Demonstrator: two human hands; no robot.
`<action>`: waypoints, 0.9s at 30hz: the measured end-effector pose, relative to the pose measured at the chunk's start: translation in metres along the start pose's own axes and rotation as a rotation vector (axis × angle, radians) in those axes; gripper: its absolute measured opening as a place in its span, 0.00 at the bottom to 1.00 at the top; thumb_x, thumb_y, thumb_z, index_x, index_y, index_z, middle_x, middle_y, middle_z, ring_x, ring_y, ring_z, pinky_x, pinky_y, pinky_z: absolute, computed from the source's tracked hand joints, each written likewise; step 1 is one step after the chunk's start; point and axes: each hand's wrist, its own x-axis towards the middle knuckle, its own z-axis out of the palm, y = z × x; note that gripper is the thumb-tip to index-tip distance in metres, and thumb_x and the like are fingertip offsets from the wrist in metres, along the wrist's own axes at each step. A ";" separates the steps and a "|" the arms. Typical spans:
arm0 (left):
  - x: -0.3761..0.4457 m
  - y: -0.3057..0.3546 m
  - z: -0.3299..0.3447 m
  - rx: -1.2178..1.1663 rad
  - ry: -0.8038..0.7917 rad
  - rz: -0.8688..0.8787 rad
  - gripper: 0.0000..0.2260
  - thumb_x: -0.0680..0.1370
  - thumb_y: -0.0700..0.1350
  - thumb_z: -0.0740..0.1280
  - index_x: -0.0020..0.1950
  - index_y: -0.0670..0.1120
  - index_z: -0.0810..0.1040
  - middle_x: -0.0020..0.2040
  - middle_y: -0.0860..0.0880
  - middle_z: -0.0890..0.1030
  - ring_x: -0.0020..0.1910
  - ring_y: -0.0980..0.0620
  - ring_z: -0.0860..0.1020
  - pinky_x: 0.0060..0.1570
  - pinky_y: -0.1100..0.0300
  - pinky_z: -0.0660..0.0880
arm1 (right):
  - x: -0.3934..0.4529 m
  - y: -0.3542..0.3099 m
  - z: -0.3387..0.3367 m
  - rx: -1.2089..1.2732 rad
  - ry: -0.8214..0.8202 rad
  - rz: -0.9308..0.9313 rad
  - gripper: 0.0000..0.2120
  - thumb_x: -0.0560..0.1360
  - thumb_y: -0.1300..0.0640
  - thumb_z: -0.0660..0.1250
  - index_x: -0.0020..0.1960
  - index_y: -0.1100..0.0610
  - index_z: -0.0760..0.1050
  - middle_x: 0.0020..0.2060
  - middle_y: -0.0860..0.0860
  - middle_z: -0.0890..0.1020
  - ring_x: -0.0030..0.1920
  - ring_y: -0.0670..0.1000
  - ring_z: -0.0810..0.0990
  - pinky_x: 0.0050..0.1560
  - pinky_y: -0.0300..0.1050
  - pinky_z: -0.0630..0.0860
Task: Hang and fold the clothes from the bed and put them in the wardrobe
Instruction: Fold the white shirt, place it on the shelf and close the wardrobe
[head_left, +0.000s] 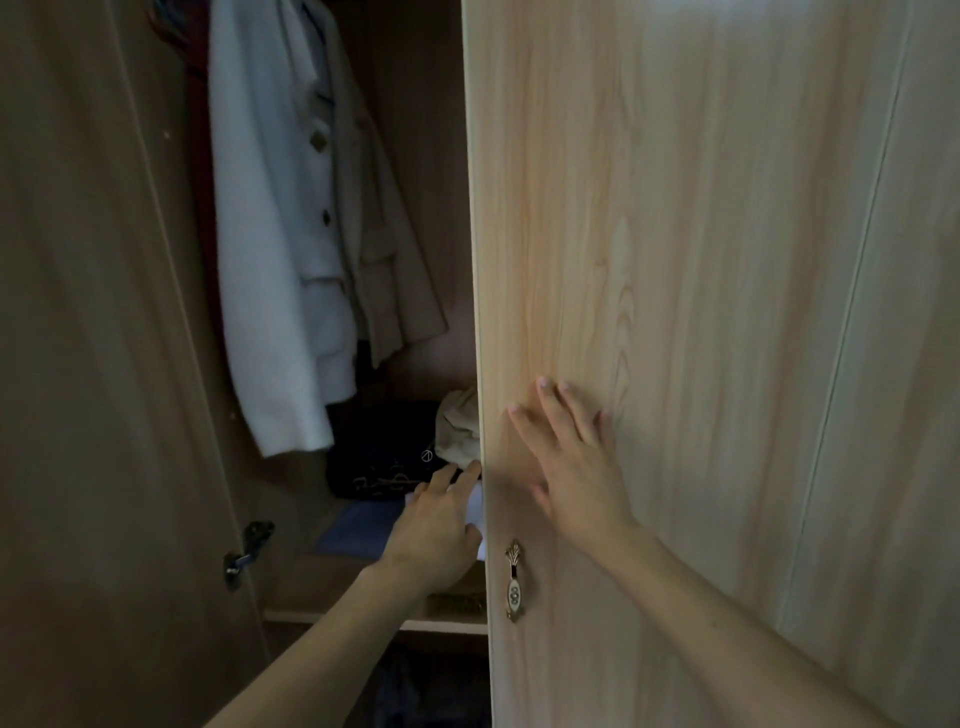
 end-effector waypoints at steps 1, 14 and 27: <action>0.000 0.000 0.001 0.005 -0.002 -0.002 0.32 0.80 0.47 0.62 0.81 0.55 0.50 0.80 0.49 0.56 0.76 0.42 0.60 0.73 0.48 0.61 | 0.001 0.002 0.000 -0.001 -0.016 -0.007 0.47 0.69 0.50 0.76 0.80 0.47 0.52 0.80 0.53 0.44 0.80 0.58 0.41 0.72 0.71 0.58; -0.037 0.003 -0.005 -0.051 0.037 -0.023 0.31 0.80 0.46 0.63 0.81 0.51 0.54 0.79 0.49 0.59 0.77 0.47 0.59 0.73 0.54 0.61 | 0.003 0.014 0.005 0.080 -0.063 -0.047 0.39 0.70 0.46 0.73 0.77 0.51 0.61 0.80 0.52 0.45 0.80 0.57 0.43 0.70 0.71 0.58; -0.115 -0.028 -0.039 -0.027 0.143 -0.095 0.30 0.79 0.48 0.64 0.79 0.53 0.57 0.76 0.50 0.64 0.74 0.47 0.64 0.69 0.50 0.68 | -0.044 -0.054 -0.001 0.391 -0.210 -0.003 0.38 0.77 0.43 0.66 0.80 0.50 0.50 0.79 0.53 0.54 0.79 0.56 0.53 0.73 0.55 0.64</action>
